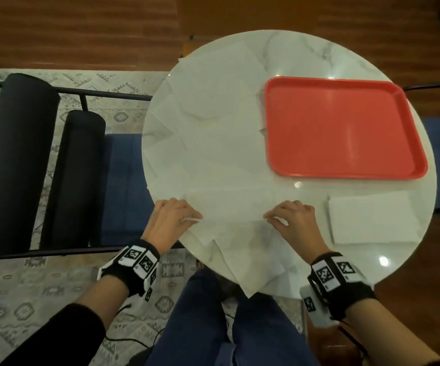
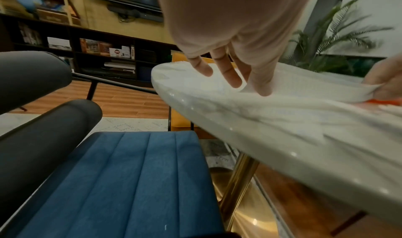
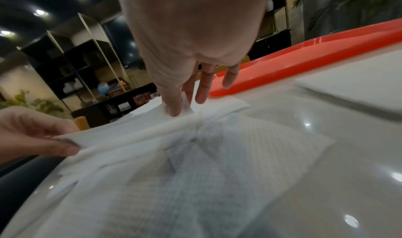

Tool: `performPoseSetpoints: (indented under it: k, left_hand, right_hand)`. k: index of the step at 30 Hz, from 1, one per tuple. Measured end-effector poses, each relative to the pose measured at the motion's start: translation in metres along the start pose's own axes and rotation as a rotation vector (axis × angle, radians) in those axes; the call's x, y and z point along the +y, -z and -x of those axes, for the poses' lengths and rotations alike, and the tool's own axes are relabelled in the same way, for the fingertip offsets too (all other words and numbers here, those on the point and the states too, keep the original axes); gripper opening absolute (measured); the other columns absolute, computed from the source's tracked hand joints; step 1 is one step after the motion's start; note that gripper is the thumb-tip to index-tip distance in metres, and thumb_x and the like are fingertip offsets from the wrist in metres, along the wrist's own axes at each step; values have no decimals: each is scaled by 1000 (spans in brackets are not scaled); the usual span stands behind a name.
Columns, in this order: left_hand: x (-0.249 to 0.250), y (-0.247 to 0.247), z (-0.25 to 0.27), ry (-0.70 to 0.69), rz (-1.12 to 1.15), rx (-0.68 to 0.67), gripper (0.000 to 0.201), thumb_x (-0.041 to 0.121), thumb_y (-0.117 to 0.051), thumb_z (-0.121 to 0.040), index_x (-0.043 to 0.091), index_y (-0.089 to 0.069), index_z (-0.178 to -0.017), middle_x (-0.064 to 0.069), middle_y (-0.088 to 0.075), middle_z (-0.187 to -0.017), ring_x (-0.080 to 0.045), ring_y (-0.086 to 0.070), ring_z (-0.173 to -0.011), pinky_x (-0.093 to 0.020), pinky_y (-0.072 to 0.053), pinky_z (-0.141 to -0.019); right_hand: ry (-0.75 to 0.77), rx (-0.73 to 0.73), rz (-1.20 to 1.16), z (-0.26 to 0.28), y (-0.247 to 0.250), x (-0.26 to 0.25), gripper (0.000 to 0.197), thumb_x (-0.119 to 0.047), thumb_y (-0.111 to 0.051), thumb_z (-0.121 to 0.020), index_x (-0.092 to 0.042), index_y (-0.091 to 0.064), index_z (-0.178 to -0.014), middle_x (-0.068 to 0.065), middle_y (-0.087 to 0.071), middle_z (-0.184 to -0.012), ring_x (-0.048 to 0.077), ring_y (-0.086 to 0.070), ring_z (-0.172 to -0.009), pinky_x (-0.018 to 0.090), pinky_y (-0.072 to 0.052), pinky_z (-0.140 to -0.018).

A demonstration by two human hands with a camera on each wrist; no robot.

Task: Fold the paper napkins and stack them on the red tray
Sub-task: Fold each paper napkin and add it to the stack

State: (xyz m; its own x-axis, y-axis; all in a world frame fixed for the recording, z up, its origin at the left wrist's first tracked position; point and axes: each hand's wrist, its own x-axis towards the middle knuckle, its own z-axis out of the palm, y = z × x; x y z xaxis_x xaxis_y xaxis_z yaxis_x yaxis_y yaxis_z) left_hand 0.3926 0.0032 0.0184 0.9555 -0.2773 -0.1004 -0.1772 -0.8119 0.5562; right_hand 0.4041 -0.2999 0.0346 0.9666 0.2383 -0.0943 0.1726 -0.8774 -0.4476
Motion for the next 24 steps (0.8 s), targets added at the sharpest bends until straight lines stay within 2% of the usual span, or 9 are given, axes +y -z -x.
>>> performPoseSetpoints:
  k: [3, 6, 10, 12, 14, 16, 17, 20, 24]
  left_hand:
    - [2, -4, 2, 13, -79, -64, 22, 12, -66, -83, 28, -74, -96, 7, -68, -95, -21, -60, -90, -28, -23, -83]
    - [6, 2, 5, 39, -75, -103, 42, -4, -56, -79, 27, -71, -103, 8, -66, -105, -17, -58, -98, -31, -30, -91]
    - [20, 10, 2, 23, 79, 94, 50, -16, -46, -72, 15, -67, -106, 0, -66, -109, -21, -60, -100, -40, -45, -93]
    - [36, 2, -8, 28, 75, 99, 47, 0, -40, -83, 9, -56, -125, -7, -59, -128, -25, -55, -116, -41, -41, -102]
    - [51, -13, -18, 67, -42, -64, 60, 29, -17, -91, 7, -26, -146, -8, -28, -153, -23, -28, -141, -44, -23, -114]
    - [54, -32, -23, 135, -228, -237, 69, 40, 6, -87, 10, 6, -149, -4, 7, -158, -19, 3, -146, -47, 0, -117]
    - [51, -41, -24, 153, -297, -258, 69, 41, 11, -84, 11, 14, -147, -4, 15, -157, -19, 9, -146, -48, 7, -115]
    - [37, -56, -22, 186, -318, -241, 70, 49, 14, -84, 15, 18, -145, 0, 25, -152, -16, 14, -145, -48, 13, -112]
    - [30, -59, -19, 168, -295, -201, 73, 58, 3, -87, 19, 14, -147, 4, 18, -156, -10, 12, -144, -49, 13, -112]
  right_hand:
    - [-49, -118, 33, 3, -7, -1, 15, -19, -64, -87, -28, -74, -93, -6, -68, -98, 19, -57, -95, 36, -28, -87]
    - [-88, -226, 87, 5, -3, -2, 33, -3, -55, -86, -27, -72, -101, -5, -64, -111, 18, -54, -105, 36, -25, -92]
    - [-95, 32, 0, 0, 4, -18, 49, 10, -52, -78, -17, -64, -117, 4, -63, -116, 24, -57, -108, 39, -34, -95]
    - [-39, 38, -28, -13, -4, -39, 47, 2, -49, -87, -11, -52, -132, 9, -54, -134, 26, -49, -125, 40, -32, -105]
    - [21, -125, -30, -25, -20, -64, 49, -14, -36, -99, -10, -28, -147, 8, -27, -155, 22, -23, -144, 40, -16, -116]
    - [49, -322, -9, -32, -39, -81, 51, -26, -21, -104, -16, -5, -151, 2, -1, -160, 16, 2, -147, 41, 1, -119]
    - [51, -379, 13, -34, -47, -83, 52, -29, -17, -104, -17, 1, -151, 1, 6, -160, 15, 8, -147, 42, 4, -119]
    - [32, -426, 100, -36, -58, -73, 54, -36, -12, -103, -18, 6, -151, -1, 11, -159, 13, 12, -146, 45, 7, -119]
    - [-38, -378, 155, -31, -56, -45, 55, -42, -11, -102, -23, 9, -150, -7, 13, -158, 8, 12, -145, 45, 10, -117]
